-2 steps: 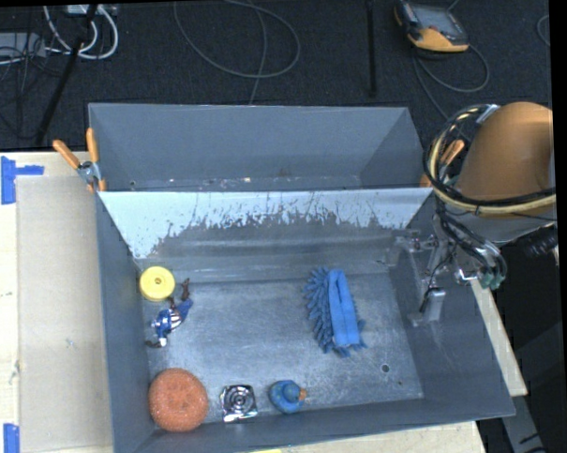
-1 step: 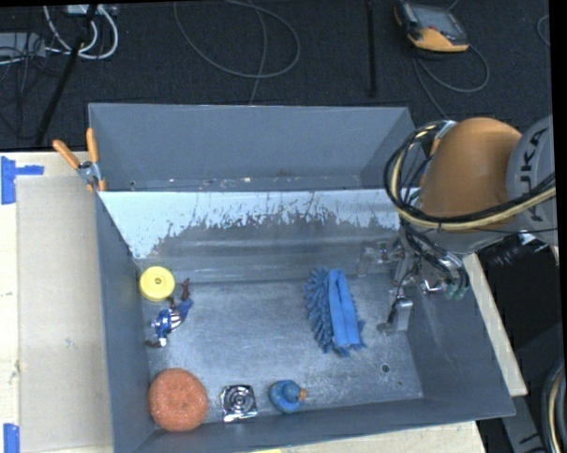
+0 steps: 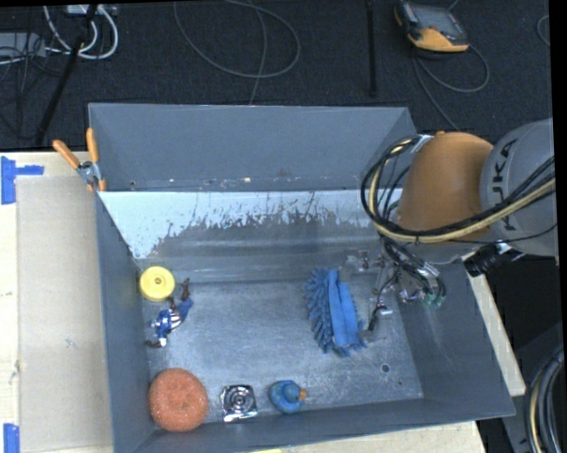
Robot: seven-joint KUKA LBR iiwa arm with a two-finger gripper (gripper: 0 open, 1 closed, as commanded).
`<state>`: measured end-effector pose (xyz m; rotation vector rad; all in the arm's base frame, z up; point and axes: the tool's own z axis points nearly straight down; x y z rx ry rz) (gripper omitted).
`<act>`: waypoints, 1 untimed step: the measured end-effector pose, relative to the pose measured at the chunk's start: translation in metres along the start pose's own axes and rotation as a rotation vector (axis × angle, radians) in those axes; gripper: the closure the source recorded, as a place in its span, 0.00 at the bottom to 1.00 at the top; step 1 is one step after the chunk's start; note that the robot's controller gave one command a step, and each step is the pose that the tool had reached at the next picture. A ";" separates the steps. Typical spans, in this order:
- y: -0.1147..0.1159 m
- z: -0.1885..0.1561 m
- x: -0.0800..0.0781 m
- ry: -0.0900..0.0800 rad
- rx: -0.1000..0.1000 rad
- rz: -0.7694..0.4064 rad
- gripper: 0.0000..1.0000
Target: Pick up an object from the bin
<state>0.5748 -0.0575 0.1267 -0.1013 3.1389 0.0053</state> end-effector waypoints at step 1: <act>0.008 0.031 -0.007 0.001 0.003 0.046 0.00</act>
Offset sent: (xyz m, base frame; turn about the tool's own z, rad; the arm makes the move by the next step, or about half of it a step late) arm 0.0173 0.0155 -0.0554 0.1043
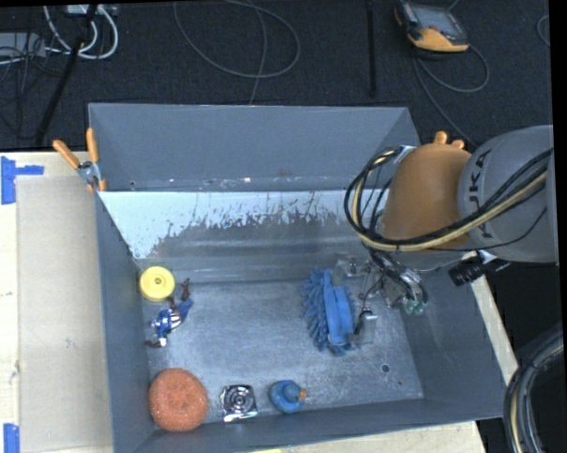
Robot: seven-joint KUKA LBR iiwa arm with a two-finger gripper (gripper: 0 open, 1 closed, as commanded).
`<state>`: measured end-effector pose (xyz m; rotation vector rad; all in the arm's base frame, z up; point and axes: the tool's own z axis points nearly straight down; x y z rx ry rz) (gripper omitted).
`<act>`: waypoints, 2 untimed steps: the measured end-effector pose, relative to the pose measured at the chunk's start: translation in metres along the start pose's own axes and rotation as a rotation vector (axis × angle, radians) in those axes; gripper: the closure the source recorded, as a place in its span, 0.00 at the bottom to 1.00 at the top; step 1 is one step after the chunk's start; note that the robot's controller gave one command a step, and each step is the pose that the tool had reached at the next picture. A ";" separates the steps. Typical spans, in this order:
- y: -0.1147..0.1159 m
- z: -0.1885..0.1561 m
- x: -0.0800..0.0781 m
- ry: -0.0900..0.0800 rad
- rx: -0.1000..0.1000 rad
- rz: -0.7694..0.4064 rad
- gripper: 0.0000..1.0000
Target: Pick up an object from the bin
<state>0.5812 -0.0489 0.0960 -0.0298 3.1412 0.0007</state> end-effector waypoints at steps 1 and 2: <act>0.005 0.019 -0.011 -0.005 0.000 0.054 0.00; 0.010 0.025 -0.019 -0.006 0.003 0.023 0.00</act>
Offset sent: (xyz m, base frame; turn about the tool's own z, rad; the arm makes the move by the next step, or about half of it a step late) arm 0.0191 0.0150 -0.0260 0.0091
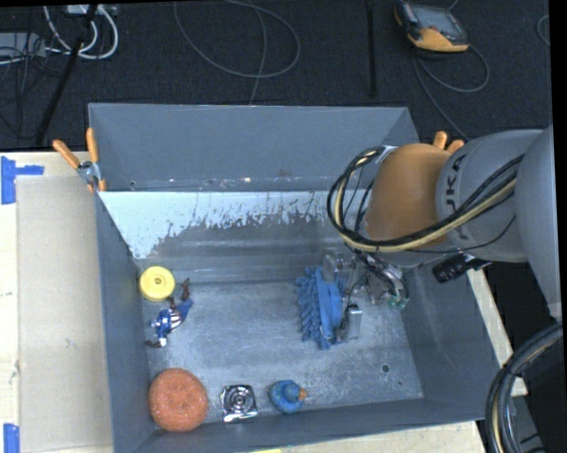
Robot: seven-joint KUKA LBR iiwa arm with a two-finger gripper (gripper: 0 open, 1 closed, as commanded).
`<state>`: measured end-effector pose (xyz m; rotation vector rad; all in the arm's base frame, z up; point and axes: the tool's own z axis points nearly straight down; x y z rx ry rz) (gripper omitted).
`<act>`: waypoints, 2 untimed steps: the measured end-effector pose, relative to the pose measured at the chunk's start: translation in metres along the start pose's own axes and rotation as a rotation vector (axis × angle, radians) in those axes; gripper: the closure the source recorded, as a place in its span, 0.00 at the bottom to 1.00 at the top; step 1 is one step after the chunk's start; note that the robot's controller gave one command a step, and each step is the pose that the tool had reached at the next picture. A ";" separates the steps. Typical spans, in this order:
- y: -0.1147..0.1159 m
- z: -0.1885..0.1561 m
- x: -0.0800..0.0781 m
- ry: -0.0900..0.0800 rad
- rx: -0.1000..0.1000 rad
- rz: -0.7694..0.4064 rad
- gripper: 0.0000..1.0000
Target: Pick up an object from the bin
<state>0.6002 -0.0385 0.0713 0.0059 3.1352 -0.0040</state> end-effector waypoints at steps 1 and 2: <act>0.005 -0.001 -0.004 -0.002 0.000 -0.121 0.00; 0.009 -0.001 -0.010 0.002 -0.001 -0.123 0.00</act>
Offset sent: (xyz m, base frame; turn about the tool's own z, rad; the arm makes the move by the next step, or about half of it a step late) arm 0.0098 0.0111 -0.0007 -0.1218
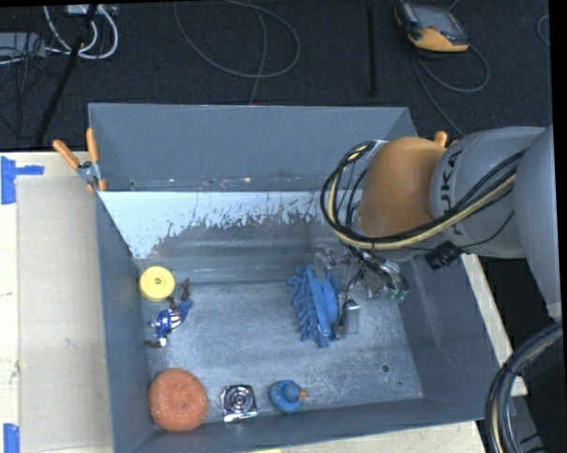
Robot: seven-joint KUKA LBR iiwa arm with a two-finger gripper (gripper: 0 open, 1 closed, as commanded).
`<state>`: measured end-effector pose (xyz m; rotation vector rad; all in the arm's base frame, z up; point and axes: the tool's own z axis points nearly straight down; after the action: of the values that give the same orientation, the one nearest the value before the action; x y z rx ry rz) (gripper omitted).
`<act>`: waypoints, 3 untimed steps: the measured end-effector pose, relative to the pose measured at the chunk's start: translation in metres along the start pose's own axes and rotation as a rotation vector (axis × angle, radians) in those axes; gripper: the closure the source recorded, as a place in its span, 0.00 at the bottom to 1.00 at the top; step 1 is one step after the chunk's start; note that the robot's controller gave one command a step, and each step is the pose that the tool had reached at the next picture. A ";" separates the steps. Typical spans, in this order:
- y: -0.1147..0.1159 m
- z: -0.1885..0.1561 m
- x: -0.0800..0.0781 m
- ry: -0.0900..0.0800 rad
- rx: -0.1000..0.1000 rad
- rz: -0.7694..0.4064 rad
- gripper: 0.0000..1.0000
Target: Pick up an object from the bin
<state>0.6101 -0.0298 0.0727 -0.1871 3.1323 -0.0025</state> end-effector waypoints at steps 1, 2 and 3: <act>0.006 0.000 -0.004 -0.003 0.001 -0.116 0.00; 0.013 -0.001 0.013 -0.009 0.000 -0.100 0.00; 0.022 -0.004 -0.018 -0.011 0.000 -0.097 1.00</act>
Offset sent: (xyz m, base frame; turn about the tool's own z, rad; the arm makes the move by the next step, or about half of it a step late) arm -0.0269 0.0137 -0.0027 -0.0755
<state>0.6255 -0.0058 0.0763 -0.3369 3.1087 -0.0015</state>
